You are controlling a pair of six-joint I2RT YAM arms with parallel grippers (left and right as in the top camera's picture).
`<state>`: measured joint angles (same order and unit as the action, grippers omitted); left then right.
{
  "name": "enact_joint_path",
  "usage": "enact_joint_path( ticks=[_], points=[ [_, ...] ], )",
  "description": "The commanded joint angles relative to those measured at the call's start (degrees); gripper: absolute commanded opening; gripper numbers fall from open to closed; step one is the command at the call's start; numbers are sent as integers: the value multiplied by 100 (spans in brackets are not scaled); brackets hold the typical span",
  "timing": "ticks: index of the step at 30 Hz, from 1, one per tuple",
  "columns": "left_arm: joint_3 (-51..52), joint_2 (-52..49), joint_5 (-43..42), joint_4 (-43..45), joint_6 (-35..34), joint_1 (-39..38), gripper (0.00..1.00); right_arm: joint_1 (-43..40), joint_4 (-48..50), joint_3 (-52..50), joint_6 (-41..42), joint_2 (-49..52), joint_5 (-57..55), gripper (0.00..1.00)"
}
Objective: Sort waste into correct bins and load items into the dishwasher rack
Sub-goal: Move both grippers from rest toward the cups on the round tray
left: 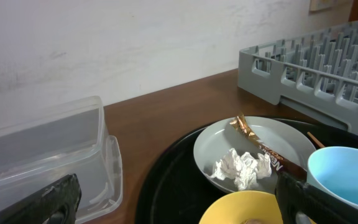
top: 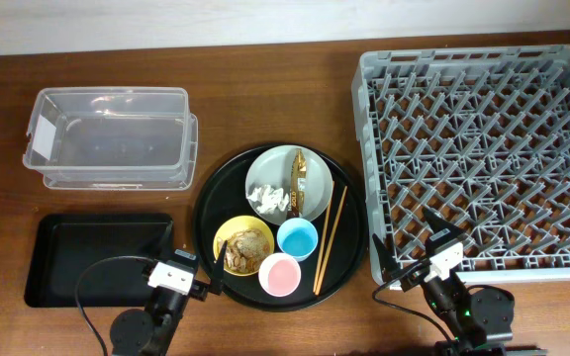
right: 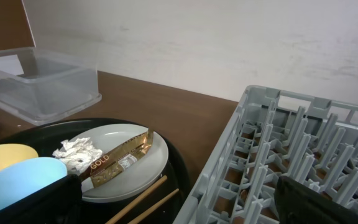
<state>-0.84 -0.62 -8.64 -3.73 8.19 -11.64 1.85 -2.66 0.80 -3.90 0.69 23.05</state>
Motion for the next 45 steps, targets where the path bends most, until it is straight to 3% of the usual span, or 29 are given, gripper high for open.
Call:
enact_joint_path(
  ticks=[1, 12, 17, 21, 26, 33, 37, 40, 43, 45],
  points=[
    [33, 22, -59, -2, 94, 31, 99, -42, -4, -48, -20, -28, 52, 99],
    [31, 22, -385, 11, 87, 31, 99, -42, -4, -48, -15, -28, 83, 99],
    [22, 22, -1139, 234, -925, 31, 99, -37, 11, 15, 28, -28, 1211, 99],
    [-374, 22, -1707, 662, -1115, 31, 99, -37, -208, 634, 1228, -26, 1381, 99],
    [-2028, -688, -1709, -1027, -1360, 31, 99, -37, -1978, 2428, 1281, 474, 1161, 99],
    [-5641, -3880, -2052, -4857, -1307, 28, 99, -37, -5622, 5794, 1279, 3204, 728, 99],
    [-6618, -4916, -2765, -5366, -1377, 31, 99, -37, -6470, 6861, 1281, 4308, 804, 98],
    [-6660, -5412, -3254, -5388, -1377, -46, 99, -37, -6896, 7189, 1274, 4861, 973, 99],
    [-6631, -6039, -2599, -5912, -1440, -654, 99, -37, -6977, 7189, 1279, 5049, 970, 99],
    [-6535, -6518, -1517, -6210, -1976, -1360, 96, -37, -6979, 7189, 1279, 5086, 970, 99]
  ],
)
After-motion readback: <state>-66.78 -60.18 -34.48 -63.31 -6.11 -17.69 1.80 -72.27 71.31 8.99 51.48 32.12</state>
